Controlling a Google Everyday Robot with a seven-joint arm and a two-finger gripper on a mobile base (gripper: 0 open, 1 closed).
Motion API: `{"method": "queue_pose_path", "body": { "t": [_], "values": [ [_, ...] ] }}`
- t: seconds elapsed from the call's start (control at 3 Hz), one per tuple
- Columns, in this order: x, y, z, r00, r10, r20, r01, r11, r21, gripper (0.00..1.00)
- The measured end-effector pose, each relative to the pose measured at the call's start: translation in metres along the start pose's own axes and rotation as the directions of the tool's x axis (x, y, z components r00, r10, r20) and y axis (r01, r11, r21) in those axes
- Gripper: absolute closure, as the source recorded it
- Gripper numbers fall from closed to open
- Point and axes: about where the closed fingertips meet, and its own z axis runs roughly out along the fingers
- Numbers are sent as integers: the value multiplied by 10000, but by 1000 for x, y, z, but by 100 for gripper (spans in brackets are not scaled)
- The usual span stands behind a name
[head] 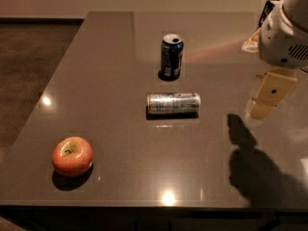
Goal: Pick redbull can
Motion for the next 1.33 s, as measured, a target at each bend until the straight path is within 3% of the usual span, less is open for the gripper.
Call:
{"method": "queue_pose_path", "body": {
  "t": [0.67,1.33],
  "values": [
    [-49,-12,61,9980,-133,621,197,9945,-1030,0],
    [-83,-17,111,9952,111,970,65,9839,-1788,0]
  ]
}}
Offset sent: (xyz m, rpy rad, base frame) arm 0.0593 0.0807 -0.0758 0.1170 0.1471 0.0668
